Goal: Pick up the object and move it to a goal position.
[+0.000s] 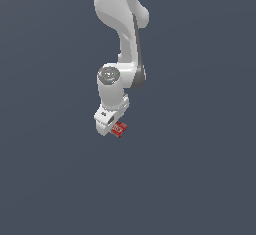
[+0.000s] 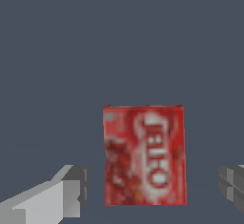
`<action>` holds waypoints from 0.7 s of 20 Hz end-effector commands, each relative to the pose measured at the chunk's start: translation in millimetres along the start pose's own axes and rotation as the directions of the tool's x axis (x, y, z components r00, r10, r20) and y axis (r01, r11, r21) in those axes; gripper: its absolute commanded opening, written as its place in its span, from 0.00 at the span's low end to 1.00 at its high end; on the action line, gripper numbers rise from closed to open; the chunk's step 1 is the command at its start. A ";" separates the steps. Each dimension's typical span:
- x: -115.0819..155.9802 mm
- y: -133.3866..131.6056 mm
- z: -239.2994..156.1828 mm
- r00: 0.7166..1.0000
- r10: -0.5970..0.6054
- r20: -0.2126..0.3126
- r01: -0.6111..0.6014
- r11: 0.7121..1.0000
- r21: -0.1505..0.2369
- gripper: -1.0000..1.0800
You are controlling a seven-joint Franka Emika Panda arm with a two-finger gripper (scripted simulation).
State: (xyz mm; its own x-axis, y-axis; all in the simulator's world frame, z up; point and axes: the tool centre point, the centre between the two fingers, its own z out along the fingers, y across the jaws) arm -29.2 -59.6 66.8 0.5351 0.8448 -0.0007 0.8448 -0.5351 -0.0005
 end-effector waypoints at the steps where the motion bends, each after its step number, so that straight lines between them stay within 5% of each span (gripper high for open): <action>1: -0.7 0.0 1.2 1.000 -0.014 -0.001 0.014 1.000 -0.001 0.96; 14: -1.4 -0.9 33.0 1.000 -0.015 0.000 0.015 1.000 0.000 0.96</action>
State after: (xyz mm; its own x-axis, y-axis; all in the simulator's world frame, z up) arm -30.1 -60.2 41.9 0.5226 0.8526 0.0001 0.8526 -0.5226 0.0005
